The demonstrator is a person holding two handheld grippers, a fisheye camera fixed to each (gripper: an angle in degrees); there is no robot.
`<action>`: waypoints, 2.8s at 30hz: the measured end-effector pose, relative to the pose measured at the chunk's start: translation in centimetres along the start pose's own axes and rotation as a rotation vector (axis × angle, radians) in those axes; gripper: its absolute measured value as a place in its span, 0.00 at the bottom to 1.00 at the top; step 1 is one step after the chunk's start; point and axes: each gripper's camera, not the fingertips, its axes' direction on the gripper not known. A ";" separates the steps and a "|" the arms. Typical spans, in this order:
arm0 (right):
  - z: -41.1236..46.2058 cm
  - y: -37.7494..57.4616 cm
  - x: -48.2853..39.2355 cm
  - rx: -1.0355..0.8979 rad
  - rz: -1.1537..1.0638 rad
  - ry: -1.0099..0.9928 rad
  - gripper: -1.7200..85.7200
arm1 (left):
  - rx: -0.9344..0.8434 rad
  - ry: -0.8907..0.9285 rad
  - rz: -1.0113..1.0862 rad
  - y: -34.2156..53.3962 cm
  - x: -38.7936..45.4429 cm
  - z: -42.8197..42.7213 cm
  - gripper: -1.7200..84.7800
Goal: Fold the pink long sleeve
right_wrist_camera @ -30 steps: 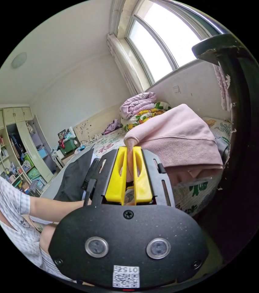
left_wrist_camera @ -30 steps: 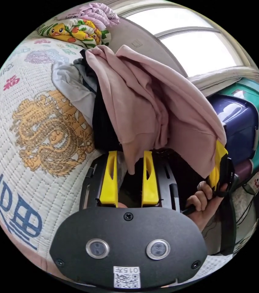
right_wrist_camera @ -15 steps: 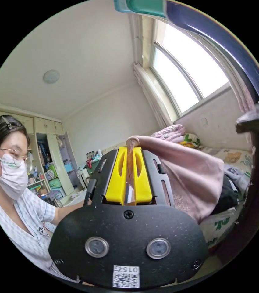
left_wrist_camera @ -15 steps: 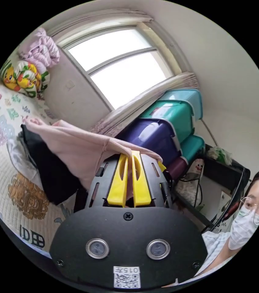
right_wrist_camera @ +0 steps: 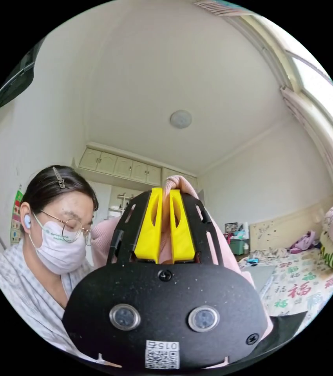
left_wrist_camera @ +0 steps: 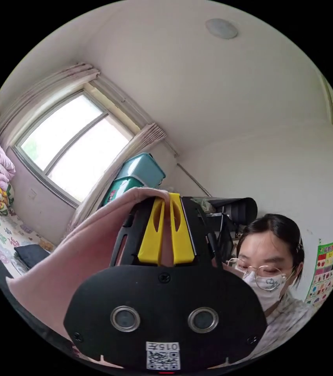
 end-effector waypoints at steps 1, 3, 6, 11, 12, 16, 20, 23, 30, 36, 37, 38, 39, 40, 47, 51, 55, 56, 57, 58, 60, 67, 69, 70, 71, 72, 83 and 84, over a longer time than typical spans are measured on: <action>1.1 0.7 -0.7 -0.012 -0.011 -0.008 0.06 | 0.011 -0.042 0.037 -0.5 2.8 -2.4 0.01; 4.9 4.0 -2.9 -0.053 -0.035 0.006 0.06 | 0.042 -0.129 0.094 -1.1 6.8 -6.0 0.01; 9.1 8.4 -2.2 -0.078 0.026 0.001 0.06 | 0.087 -0.280 0.125 -2.3 11.7 -11.4 0.01; 16.1 15.6 9.2 -0.185 0.337 0.033 0.06 | 0.176 -0.547 -0.047 -6.7 12.3 -22.3 0.01; 17.7 17.6 13.9 -0.231 0.408 0.106 0.06 | 0.193 -0.610 -0.055 -7.2 12.3 -23.9 0.01; 18.2 19.3 31.4 -0.207 0.619 0.357 0.05 | 0.437 -0.985 -0.129 -13.3 14.4 -37.3 0.01; 17.3 10.7 36.9 -0.073 0.481 0.548 0.05 | 0.594 -1.151 0.128 -23.3 24.7 -41.0 0.01; 16.3 7.3 37.5 -0.037 0.411 0.463 0.05 | 0.550 -1.085 0.317 -26.0 30.5 -37.5 0.01; 7.9 24.0 36.5 -0.398 0.447 0.359 0.06 | 0.365 -1.110 0.005 -17.6 31.8 -39.2 0.01; -6.2 43.3 33.5 -0.606 0.784 0.490 0.06 | 0.281 -1.186 -0.356 -2.8 32.3 -42.3 0.01; -7.3 44.8 33.2 -0.623 0.821 0.507 0.06 | 0.225 -1.239 -0.441 -0.6 32.2 -41.7 0.01; -8.8 47.5 32.8 -0.686 0.876 0.551 0.06 | 0.136 -1.285 -0.518 1.1 31.9 -40.7 0.01; -9.3 49.6 32.5 -0.776 0.884 0.582 0.06 | 0.077 -1.314 -0.564 1.8 31.6 -40.0 0.01; -9.7 50.9 32.2 -0.821 0.872 0.603 0.06 | -0.028 -1.380 -0.588 2.7 31.4 -38.2 0.01; -10.7 52.8 35.3 -0.955 0.848 0.708 0.06 | -0.133 -1.486 -0.608 3.6 35.0 -32.1 0.02; -10.1 53.6 37.3 -1.073 0.796 0.748 0.06 | -0.234 -1.533 -0.631 4.0 35.9 -29.0 0.02; -10.6 53.9 39.8 -1.138 0.790 0.778 0.06 | -0.307 -1.539 -0.653 4.2 37.0 -26.5 0.02; -10.8 54.0 40.4 -1.135 0.806 0.769 0.06 | -0.325 -1.564 -0.669 4.2 37.2 -26.2 0.02; -11.3 53.9 41.6 -1.120 0.846 0.737 0.07 | -0.328 -1.575 -0.675 4.2 37.3 -26.2 0.02; -12.0 53.6 42.8 -1.089 0.885 0.719 0.07 | -0.313 -1.575 -0.687 4.2 37.6 -26.3 0.02; -13.3 52.2 44.3 -1.025 0.892 0.731 0.08 | -0.270 -1.545 -0.690 3.8 38.5 -26.6 0.03; -11.0 46.3 52.7 -0.954 0.678 0.859 0.11 | -0.213 -1.703 -0.526 -2.4 41.0 -26.7 0.10; -7.1 45.5 57.7 -0.926 0.615 0.809 0.13 | -0.215 -1.687 -0.476 -4.4 39.9 -26.5 0.11; -4.8 45.3 60.7 -0.905 0.604 0.757 0.14 | -0.215 -1.661 -0.438 -5.6 38.7 -26.2 0.12; -3.6 45.3 62.3 -0.897 0.596 0.732 0.14 | -0.223 -1.622 -0.419 -6.6 37.2 -25.9 0.12; -1.1 45.4 65.9 -0.883 0.591 0.700 0.14 | -0.231 -1.602 -0.414 -7.0 36.4 -25.7 0.12; 17.2 51.8 102.5 -0.966 0.880 0.853 0.19 | -0.152 -1.589 -0.420 -10.8 25.1 -31.9 0.12; 17.7 52.8 105.4 -0.947 0.907 0.871 0.19 | -0.130 -1.589 -0.411 -10.8 25.1 -32.7 0.12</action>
